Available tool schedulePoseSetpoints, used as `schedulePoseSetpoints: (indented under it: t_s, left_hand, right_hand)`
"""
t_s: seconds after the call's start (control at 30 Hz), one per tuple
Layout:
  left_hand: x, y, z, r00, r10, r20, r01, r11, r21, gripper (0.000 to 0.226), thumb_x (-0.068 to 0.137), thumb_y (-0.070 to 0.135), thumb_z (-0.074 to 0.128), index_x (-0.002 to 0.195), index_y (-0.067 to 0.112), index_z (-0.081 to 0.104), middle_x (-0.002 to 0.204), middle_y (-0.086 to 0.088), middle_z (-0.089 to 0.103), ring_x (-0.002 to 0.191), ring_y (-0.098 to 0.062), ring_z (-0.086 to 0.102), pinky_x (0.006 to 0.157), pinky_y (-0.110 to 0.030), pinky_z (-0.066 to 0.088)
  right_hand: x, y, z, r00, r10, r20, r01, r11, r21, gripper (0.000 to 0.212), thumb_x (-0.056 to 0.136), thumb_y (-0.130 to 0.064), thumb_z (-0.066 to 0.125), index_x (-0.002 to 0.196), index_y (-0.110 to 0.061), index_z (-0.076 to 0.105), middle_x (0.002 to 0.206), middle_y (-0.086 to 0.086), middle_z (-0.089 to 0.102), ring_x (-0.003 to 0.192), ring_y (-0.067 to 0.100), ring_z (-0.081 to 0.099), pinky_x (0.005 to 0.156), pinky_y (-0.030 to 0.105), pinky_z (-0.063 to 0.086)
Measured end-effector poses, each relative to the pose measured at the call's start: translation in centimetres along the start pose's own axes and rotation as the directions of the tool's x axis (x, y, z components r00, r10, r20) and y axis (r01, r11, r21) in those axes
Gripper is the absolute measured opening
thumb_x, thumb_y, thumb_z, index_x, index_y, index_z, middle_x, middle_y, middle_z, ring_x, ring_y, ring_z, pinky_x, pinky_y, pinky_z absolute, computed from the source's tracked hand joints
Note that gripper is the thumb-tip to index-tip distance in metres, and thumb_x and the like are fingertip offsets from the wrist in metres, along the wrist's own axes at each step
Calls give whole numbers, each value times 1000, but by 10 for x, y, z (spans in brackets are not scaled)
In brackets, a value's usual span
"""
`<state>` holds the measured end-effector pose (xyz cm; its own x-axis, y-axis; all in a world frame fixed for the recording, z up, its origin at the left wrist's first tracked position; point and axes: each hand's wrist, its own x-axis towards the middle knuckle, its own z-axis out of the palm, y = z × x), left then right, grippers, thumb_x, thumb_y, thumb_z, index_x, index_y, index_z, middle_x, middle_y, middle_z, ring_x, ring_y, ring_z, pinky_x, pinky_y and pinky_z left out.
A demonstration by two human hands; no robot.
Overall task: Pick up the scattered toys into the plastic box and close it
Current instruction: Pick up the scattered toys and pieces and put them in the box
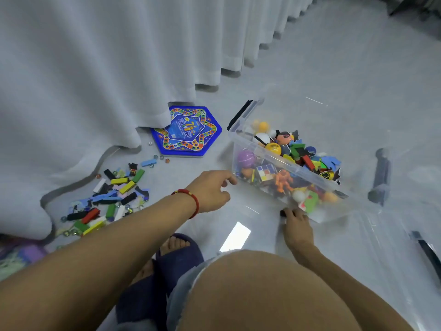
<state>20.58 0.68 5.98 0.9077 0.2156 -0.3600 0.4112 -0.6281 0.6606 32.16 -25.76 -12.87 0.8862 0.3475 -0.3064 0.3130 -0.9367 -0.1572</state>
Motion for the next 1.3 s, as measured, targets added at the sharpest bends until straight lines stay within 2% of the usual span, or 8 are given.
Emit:
schedulePoseSetpoints:
  t_s: [0.17,0.3,0.4,0.57,0.73,0.87,1.07,1.3]
  left_hand:
    - [5,-13,-13,1000,-5,-9,5,996,87,37,87,13,59,122,25,60,120,-3,60,104,-18,57,83,-23,42]
    - [-6,-25,-37,977,-61,206,-21,927,374,34,90,20,55,124,26,57,124,-3,59,109,-19,54,91,-28,44]
    - [-30,-32,-62,910,-183,372,-62,828,558,35,91,25,55,125,26,57,124,2,55,109,-19,53,97,-35,45]
    - [-79,-59,-101,943,-234,238,29,769,638,34,93,27,52,126,24,57,124,0,57,101,-18,51,88,-29,43]
    - [-137,-124,-120,946,-302,122,186,808,559,35,89,32,62,122,22,59,113,2,60,101,-20,60,84,-30,49]
    - [-171,-196,-101,879,-474,48,404,795,454,39,86,19,61,124,21,57,120,-5,59,108,-23,57,88,-29,48]
    - [-191,-290,-27,753,-623,-210,656,691,303,37,84,16,59,120,16,54,119,-12,52,109,-31,50,88,-36,46]
    - [-188,-326,11,736,-542,-407,675,533,510,41,83,29,68,119,16,52,106,-10,56,103,-28,47,78,-35,43]
  right_hand:
    - [-12,-53,-26,983,-185,-21,186,980,66,18,98,-33,54,101,-15,56,102,6,58,97,29,58,69,38,48]
    - [-38,-102,-107,774,-422,-473,544,825,155,18,89,-23,67,106,-20,62,99,-3,56,85,13,53,68,28,45]
    - [-21,-97,-172,726,-238,-645,515,810,281,23,90,-20,69,112,-17,67,102,2,60,88,10,52,75,23,40]
    - [6,-112,-200,833,-388,-395,393,917,-71,43,82,-17,71,124,-11,64,120,21,58,112,41,50,88,44,46]
    - [-48,-228,-136,577,-808,119,810,585,46,39,90,-30,68,128,-25,62,126,0,56,118,18,54,98,23,41]
    - [-62,-314,-54,342,-803,488,908,416,49,46,95,-38,61,139,-29,52,133,1,54,120,19,53,105,31,42]
    - [-60,-345,46,345,-752,562,935,327,-136,36,93,-20,60,127,-16,50,123,9,48,108,30,57,83,35,46]
    - [-46,-335,62,339,-867,364,904,407,127,30,95,-12,51,125,-16,57,123,3,47,102,21,54,84,21,42]
